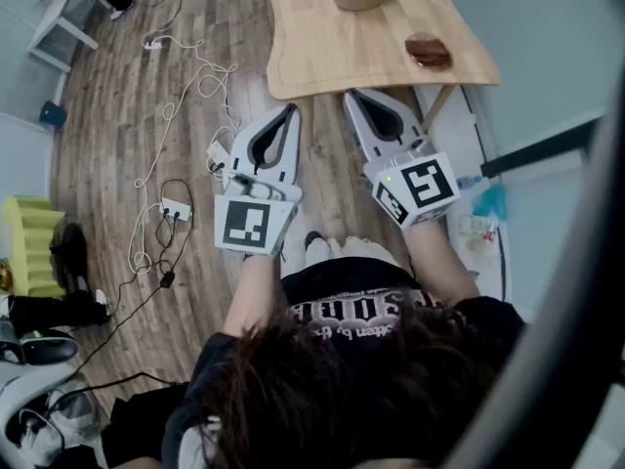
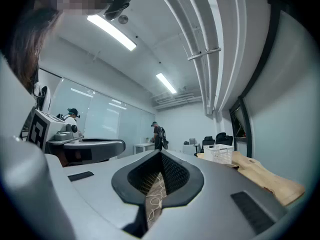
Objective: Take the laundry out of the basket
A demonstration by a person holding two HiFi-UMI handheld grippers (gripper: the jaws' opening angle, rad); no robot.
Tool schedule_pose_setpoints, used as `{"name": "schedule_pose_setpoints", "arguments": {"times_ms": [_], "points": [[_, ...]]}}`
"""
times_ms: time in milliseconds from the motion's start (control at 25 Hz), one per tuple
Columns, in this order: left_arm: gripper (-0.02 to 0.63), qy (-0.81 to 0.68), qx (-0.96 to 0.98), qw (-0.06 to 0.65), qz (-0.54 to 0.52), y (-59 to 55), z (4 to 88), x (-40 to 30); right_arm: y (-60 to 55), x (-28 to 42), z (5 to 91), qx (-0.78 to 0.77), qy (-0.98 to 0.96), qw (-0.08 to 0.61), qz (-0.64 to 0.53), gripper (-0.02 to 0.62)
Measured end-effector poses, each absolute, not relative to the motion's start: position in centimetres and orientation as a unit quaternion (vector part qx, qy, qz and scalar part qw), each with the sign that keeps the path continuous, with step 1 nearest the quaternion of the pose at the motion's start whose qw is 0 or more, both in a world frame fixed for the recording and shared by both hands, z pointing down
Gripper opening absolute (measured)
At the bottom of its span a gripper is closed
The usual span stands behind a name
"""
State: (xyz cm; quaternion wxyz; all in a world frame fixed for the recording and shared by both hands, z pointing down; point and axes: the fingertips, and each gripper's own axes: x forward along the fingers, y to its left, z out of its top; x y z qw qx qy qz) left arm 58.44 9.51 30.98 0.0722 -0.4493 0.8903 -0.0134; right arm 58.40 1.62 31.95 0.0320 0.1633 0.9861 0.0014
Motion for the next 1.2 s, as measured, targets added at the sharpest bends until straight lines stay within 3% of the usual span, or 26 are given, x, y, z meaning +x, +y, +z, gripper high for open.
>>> {"name": "schedule_pose_setpoints", "arguments": {"times_ms": [1200], "points": [[-0.003,0.920,-0.385,0.068,-0.011,22.0,32.4,44.1,10.3,43.9,32.2,0.208,0.977,0.036,-0.012,0.029]]}}
